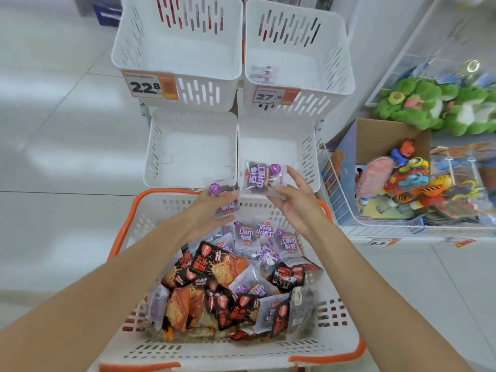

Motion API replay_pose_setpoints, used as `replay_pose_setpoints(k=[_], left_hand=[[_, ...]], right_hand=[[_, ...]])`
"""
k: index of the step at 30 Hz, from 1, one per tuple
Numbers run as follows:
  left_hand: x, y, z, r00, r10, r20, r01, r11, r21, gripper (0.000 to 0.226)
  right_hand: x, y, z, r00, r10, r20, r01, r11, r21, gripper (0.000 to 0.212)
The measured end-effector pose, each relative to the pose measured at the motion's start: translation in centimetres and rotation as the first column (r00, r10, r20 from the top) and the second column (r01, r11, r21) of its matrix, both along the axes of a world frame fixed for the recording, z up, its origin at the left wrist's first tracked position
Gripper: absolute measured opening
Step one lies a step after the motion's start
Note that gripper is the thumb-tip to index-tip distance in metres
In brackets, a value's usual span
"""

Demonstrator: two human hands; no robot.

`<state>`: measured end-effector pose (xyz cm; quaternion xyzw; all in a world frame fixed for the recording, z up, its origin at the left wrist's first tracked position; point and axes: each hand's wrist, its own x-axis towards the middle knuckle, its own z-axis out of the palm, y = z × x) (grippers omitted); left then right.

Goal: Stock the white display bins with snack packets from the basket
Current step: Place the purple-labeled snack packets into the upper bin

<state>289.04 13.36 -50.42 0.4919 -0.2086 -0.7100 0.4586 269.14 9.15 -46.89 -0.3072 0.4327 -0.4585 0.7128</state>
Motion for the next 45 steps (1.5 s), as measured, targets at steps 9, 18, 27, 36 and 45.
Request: replay_pose_setpoints(k=[9, 18, 27, 36, 45], left_hand=[[-0.4, -1.1, 3.5, 0.982, 0.060, 0.177, -0.038, 0.991, -0.127, 0.048], [-0.7, -5.7, 10.4, 0.913, 0.034, 0.407, 0.175, 0.867, -0.466, 0.023], [0.0, -16.7, 18.0, 0.757, 0.285, 0.588, 0.178, 0.775, -0.606, 0.037], [2.3, -31.0, 21.3, 0.542, 0.379, 0.750, 0.382, 0.684, -0.622, 0.057], [4.3, -34.3, 16.6, -0.083, 0.397, 0.914, 0.592, 0.757, -0.275, 0.036]], right_hand=[[3.5, 1.0, 0.3, 0.757, 0.121, -0.642, -0.271, 0.952, -0.140, 0.071], [5.1, -2.8, 5.1, 0.799, 0.166, -0.577, -0.380, 0.884, -0.272, 0.041], [4.7, -14.4, 13.6, 0.867, -0.013, -0.499, -0.257, 0.845, -0.468, 0.033], [5.0, -28.5, 17.2, 0.688, -0.270, -0.674, -0.368, 0.671, -0.644, 0.055], [4.0, -33.4, 11.9, 0.607, 0.208, -0.767, -0.542, 0.814, -0.209, 0.051]])
